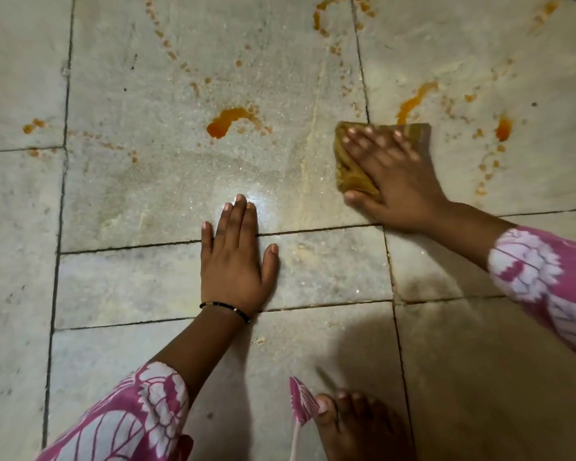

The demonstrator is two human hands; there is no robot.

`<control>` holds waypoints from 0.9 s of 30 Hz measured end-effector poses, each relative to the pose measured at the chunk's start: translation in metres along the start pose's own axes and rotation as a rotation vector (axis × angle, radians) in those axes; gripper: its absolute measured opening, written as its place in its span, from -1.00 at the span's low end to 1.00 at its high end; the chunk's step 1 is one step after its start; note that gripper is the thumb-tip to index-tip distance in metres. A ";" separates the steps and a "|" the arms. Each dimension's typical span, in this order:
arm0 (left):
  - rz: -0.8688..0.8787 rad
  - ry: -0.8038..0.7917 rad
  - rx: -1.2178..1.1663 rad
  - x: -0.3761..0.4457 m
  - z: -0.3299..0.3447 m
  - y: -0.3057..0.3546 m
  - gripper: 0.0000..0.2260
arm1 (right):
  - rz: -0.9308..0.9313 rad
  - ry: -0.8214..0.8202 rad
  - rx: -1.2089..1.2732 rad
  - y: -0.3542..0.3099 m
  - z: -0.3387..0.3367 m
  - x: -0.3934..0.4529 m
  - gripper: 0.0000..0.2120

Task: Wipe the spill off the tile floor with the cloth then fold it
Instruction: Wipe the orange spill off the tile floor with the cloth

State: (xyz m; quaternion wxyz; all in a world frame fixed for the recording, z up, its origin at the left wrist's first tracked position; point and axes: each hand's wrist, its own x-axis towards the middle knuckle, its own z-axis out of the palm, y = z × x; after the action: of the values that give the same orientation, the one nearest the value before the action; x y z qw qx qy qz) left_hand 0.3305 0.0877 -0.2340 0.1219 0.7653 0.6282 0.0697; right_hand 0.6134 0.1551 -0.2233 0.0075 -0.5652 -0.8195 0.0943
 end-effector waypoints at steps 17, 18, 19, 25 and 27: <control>-0.008 -0.020 -0.004 0.001 -0.001 0.001 -0.40 | 0.026 -0.045 -0.087 -0.018 -0.006 0.027 -0.15; -0.009 -0.023 -0.006 0.001 0.000 0.001 -0.40 | -0.011 -0.049 -0.090 -0.033 -0.001 0.030 -0.16; -0.011 -0.026 -0.005 0.000 -0.001 0.000 -0.40 | -0.070 -0.050 -0.088 -0.049 0.005 0.028 -0.17; -0.002 -0.034 -0.019 0.002 -0.001 -0.002 -0.41 | -0.225 -0.065 -0.073 -0.071 0.018 -0.066 -0.24; 0.015 -0.044 -0.001 0.000 0.000 -0.002 -0.41 | -0.262 -0.095 -0.032 -0.043 0.014 -0.110 -0.27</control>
State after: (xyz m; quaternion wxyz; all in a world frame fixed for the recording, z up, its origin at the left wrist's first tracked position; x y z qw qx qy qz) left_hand 0.3287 0.0883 -0.2348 0.1358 0.7712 0.6196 0.0541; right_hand 0.6117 0.0358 -0.2196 -0.0280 -0.4482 -0.8872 0.1063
